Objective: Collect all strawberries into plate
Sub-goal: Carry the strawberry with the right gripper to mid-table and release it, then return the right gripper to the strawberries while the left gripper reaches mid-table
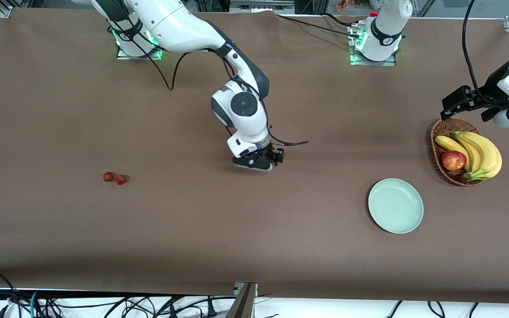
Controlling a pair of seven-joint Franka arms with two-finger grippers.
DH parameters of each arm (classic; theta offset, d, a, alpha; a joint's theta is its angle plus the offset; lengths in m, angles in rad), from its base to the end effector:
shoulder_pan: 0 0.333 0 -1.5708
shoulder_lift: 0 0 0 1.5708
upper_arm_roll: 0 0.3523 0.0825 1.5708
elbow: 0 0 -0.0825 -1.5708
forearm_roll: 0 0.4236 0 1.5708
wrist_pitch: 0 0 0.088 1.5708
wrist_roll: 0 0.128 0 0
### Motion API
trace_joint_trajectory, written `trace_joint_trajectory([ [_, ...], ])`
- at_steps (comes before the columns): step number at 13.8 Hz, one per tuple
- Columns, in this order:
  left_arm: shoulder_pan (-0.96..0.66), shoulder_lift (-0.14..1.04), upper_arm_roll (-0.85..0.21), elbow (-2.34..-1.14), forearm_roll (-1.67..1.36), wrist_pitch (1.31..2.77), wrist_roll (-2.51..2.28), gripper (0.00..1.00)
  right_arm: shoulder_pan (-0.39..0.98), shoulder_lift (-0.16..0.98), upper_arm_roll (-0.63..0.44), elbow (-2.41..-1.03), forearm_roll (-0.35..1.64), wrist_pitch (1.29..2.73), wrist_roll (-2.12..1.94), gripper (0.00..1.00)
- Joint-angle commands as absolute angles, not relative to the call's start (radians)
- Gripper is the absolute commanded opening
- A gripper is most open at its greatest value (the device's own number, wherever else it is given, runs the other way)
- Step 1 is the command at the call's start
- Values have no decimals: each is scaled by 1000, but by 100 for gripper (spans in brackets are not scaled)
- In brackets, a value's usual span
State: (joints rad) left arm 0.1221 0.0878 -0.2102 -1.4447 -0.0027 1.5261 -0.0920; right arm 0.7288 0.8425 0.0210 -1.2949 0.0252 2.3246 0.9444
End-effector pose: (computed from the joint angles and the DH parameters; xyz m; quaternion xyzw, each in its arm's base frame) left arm 0.6179 -0.0487 0.6480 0.9999 0.0023 -0.0032 0.0103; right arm 0.6097 0.5629 0.2389 -0.9895 0.1086 -0.0489 0.0816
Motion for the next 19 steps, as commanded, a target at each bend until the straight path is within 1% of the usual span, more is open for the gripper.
trace_joint_trajectory([
  [1,117,91,-213,-1417,-29,1508,-81,100,628,770,32,-1281,23,2211,756,100],
  [2,118,91,-210,-1416,-50,1509,-75,100,585,747,34,-1285,25,2185,692,100],
  [4,129,110,-206,-1417,-218,1516,-75,100,504,720,34,-1285,23,2106,558,100],
  [5,132,165,-198,-1416,-318,1503,-83,100,467,713,31,-1287,23,2074,481,100],
  [6,135,172,-192,-1413,-328,1500,-74,100,425,701,17,-1292,23,2041,421,100],
  [9,153,196,-195,-1419,-336,1500,-69,100,368,690,-67,-1293,25,1921,284,100],
  [10,141,248,-202,-1417,-327,1497,-77,100,365,690,-98,-1293,26,1895,220,100],
  [13,88,276,-207,-1422,-276,1499,-78,100,353,687,-173,-1318,26,1875,118,100],
  [14,40,317,-207,-1424,-241,1494,-78,100,333,687,-190,-1328,26,1875,83,100],
  [17,-36,328,-209,-1427,-201,1489,-71,100,227,690,-196,-1357,32,1885,-67,100],
  [19,-105,336,-209,-1424,-212,1525,-101,100,183,692,-195,-1393,57,1902,-98,100],
])
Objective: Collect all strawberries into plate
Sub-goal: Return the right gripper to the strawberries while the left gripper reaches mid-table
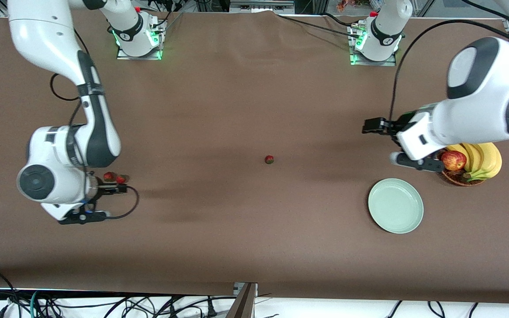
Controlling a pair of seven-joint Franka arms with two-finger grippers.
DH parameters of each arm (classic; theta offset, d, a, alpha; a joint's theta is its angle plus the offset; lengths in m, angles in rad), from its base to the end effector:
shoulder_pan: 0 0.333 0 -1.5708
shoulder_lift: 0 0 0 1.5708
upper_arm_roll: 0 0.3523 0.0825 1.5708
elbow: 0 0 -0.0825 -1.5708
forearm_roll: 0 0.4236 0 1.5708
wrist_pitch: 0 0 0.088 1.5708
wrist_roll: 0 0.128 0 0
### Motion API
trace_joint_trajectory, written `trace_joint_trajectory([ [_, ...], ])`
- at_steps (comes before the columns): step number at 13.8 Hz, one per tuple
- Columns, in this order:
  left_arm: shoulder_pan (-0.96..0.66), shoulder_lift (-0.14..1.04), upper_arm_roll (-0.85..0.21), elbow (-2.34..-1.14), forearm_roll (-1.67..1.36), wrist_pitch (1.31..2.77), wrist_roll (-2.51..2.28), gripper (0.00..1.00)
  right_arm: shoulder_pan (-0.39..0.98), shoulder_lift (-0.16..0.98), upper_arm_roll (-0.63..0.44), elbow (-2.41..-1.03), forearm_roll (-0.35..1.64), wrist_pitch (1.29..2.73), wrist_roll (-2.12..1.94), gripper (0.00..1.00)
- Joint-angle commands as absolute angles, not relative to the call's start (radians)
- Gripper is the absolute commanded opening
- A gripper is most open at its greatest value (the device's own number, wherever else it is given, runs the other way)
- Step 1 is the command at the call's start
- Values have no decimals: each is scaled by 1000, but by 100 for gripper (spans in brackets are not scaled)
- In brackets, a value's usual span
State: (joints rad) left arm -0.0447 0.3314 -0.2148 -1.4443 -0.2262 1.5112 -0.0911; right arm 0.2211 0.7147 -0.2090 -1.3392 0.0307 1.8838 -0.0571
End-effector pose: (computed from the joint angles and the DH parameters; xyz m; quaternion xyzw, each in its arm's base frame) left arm 0.6500 -0.1838 0.4971 0.9781 -0.0736 -0.1507 0.1230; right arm 0.7710 0.0449 0.2887 0.9943 0.0481 -0.0788 0.0540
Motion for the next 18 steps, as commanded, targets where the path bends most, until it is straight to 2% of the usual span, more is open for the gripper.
trace_joint_trajectory([
  [1,-142,340,-209,-1428,-212,1560,-147,100,173,692,-195,-1414,90,1907,-100,100],
  [7,-327,483,-209,-1440,-218,1819,-547,100,156,687,-198,-1548,104,1997,-192,100],
  [10,-377,555,-207,-1448,-212,1931,-600,100,153,687,-210,-1565,104,2000,-247,100],
  [14,-419,578,-207,-1555,-207,2093,-649,100,141,687,-212,-1604,104,2040,-293,100],
  [18,-501,655,-199,-1571,-193,2198,-757,100,138,680,-212,-1654,104,2095,-314,100],
])
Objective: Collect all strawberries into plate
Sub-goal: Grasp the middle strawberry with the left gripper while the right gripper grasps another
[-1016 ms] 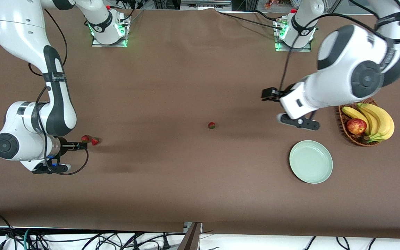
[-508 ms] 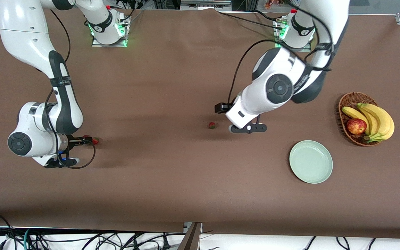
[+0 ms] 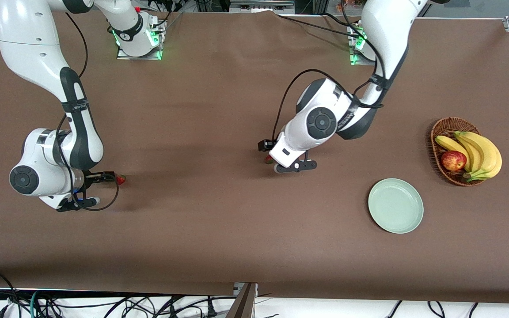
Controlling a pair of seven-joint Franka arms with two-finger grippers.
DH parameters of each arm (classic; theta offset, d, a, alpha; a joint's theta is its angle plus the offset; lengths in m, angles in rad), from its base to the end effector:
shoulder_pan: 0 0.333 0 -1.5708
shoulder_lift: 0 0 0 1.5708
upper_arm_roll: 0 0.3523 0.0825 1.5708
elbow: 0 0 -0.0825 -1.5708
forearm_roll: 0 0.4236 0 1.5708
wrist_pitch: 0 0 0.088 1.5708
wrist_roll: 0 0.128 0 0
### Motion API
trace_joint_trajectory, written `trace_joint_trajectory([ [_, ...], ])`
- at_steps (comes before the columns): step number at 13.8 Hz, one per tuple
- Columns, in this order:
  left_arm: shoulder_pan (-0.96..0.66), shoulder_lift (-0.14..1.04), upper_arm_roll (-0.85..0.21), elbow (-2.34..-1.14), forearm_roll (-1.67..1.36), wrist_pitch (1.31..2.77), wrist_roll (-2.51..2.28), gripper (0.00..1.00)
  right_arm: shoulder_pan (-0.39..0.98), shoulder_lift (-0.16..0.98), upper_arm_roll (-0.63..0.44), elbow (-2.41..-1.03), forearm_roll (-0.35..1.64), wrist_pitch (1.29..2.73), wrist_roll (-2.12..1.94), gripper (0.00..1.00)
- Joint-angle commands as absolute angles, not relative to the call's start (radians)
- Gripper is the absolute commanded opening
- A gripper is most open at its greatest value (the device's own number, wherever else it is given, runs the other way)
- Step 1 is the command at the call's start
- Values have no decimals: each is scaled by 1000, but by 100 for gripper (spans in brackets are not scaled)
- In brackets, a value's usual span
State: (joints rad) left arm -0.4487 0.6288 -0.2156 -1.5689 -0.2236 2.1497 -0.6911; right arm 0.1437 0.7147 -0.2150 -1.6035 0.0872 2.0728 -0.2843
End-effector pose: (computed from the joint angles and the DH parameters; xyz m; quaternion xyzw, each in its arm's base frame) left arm 0.5951 -0.4550 0.2673 0.9832 0.0945 -0.1122 0.1088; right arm 0.7158 -0.0295 0.1811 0.9880 0.0978 -0.1184 0.0164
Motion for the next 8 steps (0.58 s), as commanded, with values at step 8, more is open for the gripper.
trace_joint_trajectory([
  [8,-534,721,-198,-1569,-109,2256,-816,100,137,680,-212,-1690,106,2140,-336,81],
])
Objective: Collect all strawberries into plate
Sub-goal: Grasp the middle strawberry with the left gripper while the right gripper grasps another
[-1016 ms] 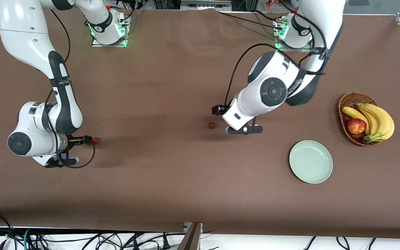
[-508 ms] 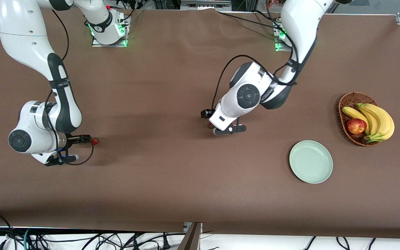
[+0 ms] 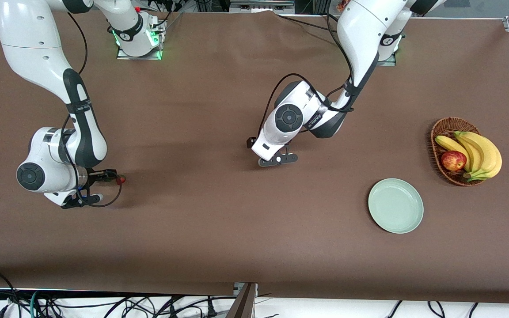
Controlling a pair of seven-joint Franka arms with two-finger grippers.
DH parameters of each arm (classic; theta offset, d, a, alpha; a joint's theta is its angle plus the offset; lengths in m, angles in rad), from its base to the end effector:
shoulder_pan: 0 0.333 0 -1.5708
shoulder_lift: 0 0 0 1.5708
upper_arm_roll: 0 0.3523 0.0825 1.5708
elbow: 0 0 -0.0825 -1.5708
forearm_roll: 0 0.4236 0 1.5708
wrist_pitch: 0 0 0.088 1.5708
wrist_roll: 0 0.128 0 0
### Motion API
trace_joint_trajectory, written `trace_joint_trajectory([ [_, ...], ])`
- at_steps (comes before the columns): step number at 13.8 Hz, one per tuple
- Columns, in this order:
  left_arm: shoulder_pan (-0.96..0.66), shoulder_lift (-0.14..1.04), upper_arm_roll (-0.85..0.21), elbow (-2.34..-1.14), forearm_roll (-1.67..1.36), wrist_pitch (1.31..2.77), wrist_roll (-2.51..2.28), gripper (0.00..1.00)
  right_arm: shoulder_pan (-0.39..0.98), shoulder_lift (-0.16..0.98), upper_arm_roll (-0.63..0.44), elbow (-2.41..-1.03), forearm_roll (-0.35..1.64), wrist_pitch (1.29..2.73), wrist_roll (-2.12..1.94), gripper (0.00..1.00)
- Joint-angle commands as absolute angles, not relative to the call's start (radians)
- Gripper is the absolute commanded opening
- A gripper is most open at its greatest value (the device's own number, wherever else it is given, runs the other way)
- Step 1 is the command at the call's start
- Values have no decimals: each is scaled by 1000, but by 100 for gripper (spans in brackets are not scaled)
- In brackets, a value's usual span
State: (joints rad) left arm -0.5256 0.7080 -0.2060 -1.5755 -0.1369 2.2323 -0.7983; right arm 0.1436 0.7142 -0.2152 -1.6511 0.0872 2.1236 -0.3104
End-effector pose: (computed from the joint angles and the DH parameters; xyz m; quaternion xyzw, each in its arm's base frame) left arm 0.5666 -0.4906 0.2103 0.9876 0.0987 -0.0977 0.0726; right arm 0.7052 -0.0324 0.1646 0.9870 0.1089 -0.1168 0.0164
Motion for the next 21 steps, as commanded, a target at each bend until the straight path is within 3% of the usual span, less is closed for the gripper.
trace_joint_trajectory([
  [1,-534,726,-198,-1571,-109,2273,-816,100,137,680,-212,-1690,104,2140,-336,71],
  [5,-534,771,-192,-1569,-107,2351,-815,100,138,681,-210,-1690,106,2146,-336,57],
  [7,-534,788,-186,-1569,-75,2374,-816,100,137,683,-210,-1690,107,2146,-336,56],
  [9,-535,792,-186,-1569,-46,2381,-816,75,138,683,-210,-1690,109,2148,-336,56],
  [11,-535,792,-186,-1569,-43,2381,-815,13,137,686,-210,-1690,112,2148,-336,56],
  [12,-535,793,-186,-1569,-43,2379,-815,0,137,686,-210,-1690,112,2148,-336,47],
  [17,-471,773,-186,-1563,-41,2358,-781,0,138,686,-207,-1690,112,2148,-334,18],
  [21,-338,729,-187,-1559,-43,2252,-545,0,138,677,-207,-1651,147,2132,-336,12],
])
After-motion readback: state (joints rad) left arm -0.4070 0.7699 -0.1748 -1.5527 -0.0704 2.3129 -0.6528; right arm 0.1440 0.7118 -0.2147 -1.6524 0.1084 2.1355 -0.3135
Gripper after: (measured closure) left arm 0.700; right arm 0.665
